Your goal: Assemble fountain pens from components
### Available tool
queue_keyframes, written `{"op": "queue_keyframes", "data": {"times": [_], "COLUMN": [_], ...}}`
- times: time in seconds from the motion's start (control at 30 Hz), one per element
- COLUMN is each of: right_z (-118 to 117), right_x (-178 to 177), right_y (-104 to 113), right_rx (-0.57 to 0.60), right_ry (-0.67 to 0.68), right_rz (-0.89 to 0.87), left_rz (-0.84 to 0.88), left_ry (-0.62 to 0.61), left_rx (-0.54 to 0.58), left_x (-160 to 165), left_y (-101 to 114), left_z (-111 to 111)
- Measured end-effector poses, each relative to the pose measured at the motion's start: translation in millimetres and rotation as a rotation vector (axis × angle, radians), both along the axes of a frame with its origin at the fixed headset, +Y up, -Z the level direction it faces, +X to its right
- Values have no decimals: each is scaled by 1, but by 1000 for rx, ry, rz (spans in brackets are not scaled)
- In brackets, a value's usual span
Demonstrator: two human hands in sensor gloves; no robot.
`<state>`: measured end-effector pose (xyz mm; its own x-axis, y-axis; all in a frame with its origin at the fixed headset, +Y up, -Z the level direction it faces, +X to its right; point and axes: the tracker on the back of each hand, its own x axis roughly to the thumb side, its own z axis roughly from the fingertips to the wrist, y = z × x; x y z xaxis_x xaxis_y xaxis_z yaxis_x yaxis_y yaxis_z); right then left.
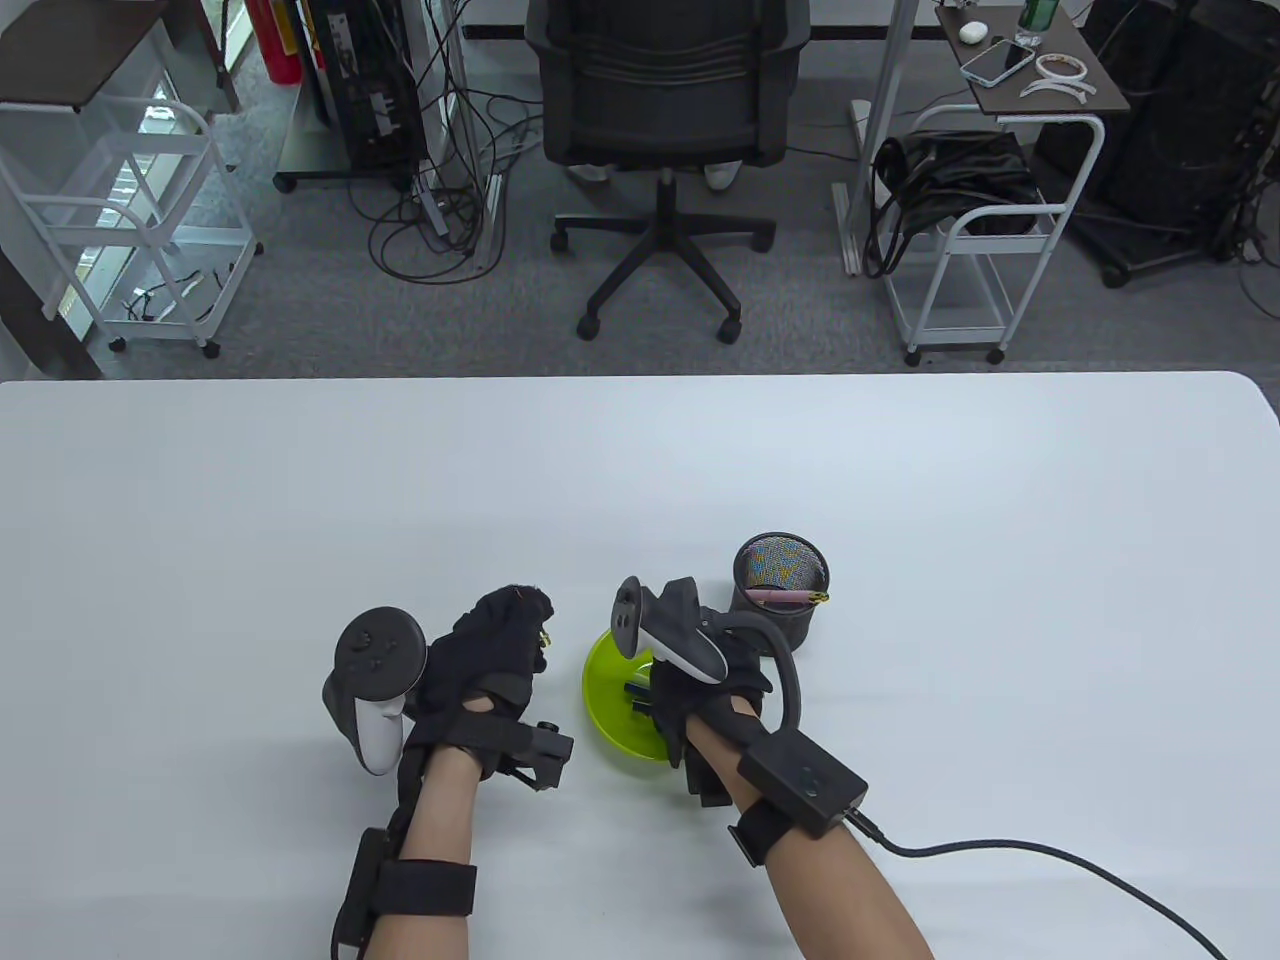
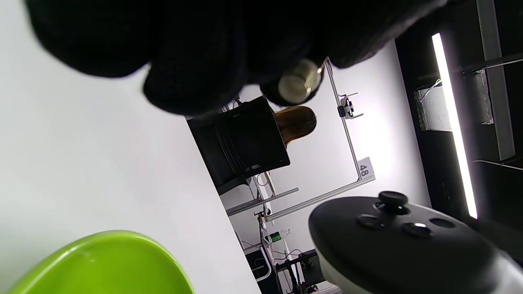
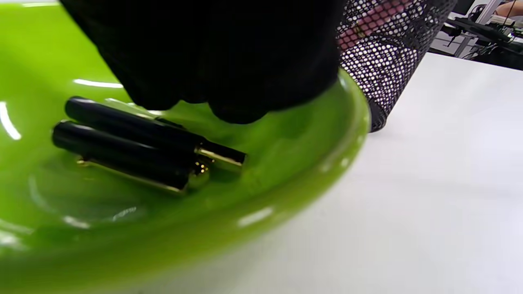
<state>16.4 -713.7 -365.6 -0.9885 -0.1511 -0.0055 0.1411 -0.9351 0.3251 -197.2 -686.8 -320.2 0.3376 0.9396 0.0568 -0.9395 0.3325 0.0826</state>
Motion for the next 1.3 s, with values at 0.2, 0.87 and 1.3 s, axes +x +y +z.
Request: {"op": "queue_keyframes", "data": {"times": [0.2, 0.87, 1.3], "right_z": [-1, 6, 9], "right_x": [-2, -7, -10], "right_y": [-3, 5, 2], "right_rx": [-12, -53, -14], "right_ry": [-1, 62, 117], "right_rz": [50, 90, 72], "left_rz": [7, 42, 35], "left_ry": [-3, 16, 25], "left_rx": [-13, -27, -20], "left_x": [-1, -5, -7], "left_y": [-2, -4, -2], "left_z": [-1, 0, 1]}}
